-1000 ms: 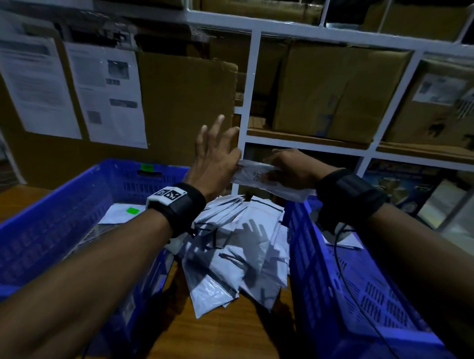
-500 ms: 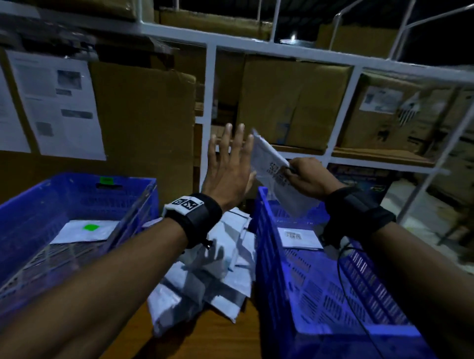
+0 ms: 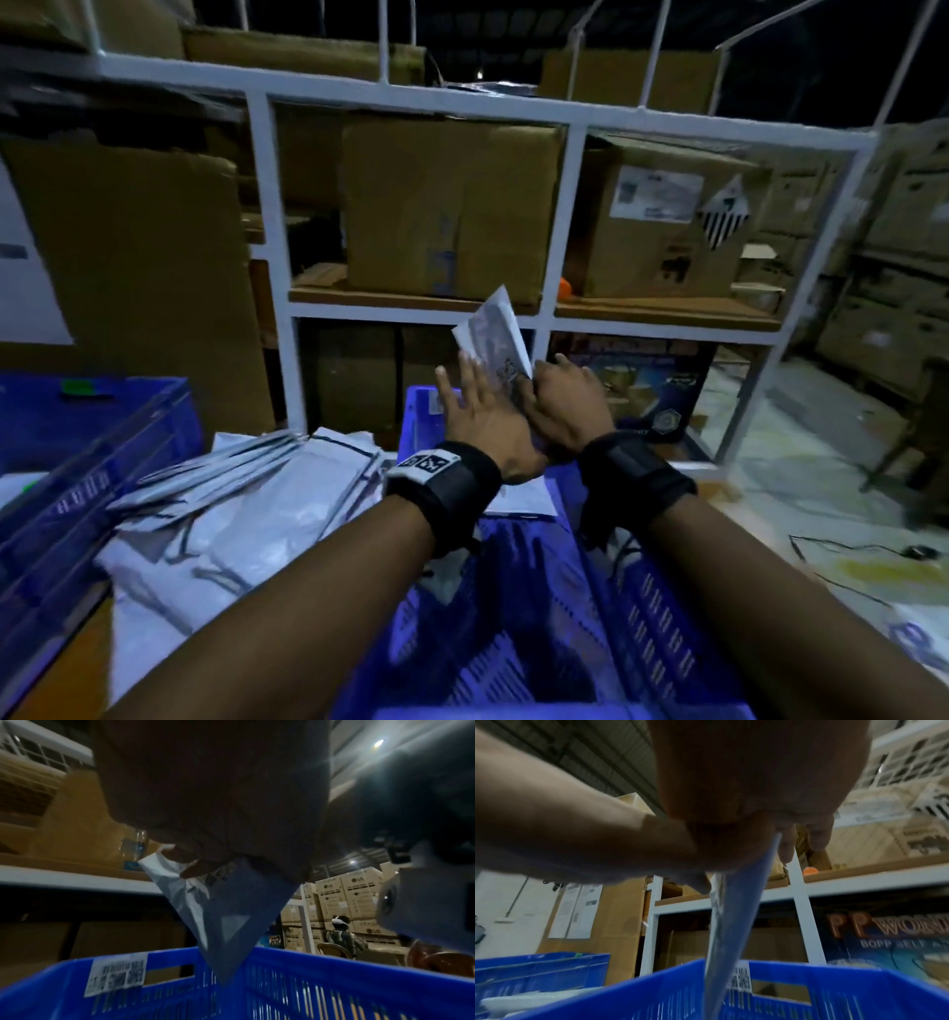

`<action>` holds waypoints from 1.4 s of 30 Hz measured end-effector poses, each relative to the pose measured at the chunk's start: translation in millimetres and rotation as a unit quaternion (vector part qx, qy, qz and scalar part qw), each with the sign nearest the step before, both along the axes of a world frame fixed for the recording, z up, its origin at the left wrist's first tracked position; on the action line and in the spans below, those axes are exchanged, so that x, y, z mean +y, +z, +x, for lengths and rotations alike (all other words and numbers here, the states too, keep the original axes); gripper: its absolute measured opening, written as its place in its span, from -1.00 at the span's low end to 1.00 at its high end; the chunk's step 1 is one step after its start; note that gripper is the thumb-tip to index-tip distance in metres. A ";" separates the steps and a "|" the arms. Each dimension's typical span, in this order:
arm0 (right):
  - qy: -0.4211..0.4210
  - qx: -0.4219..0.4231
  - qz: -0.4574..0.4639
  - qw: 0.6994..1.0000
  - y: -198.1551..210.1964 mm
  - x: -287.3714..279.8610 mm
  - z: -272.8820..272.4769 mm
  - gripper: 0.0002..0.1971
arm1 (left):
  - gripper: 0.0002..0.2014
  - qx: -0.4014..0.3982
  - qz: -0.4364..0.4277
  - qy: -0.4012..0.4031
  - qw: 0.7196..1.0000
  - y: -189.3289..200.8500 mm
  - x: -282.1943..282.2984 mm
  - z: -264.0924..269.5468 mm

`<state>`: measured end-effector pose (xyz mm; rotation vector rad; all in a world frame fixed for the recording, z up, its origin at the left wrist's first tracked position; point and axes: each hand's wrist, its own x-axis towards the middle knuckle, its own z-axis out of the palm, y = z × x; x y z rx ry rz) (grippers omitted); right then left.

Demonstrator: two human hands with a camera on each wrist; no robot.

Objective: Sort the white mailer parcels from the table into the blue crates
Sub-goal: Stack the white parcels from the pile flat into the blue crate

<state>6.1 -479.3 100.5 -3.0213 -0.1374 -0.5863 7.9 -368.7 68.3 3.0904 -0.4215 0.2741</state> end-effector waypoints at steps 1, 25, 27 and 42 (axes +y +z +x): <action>0.002 0.013 0.003 1.000 -3.0 -5.2 -1.0 -0.55 | 0.18 0.012 -0.015 0.013 1.000 -4.8 -6.7 -1.2; 0.066 0.035 -0.146 0.986 -60.7 -20.7 47.1 -0.16 | -0.30 0.026 -0.092 0.020 0.995 -64.5 1.7 38.3; 0.078 0.055 -0.194 0.976 -69.9 -18.6 55.1 -0.31 | -0.32 0.014 -0.055 -0.008 0.998 -69.4 0.9 42.5; 0.007 0.190 -0.122 0.974 -178.1 -20.2 92.2 -0.52 | -0.50 0.047 0.059 0.056 0.996 -139.9 4.5 80.7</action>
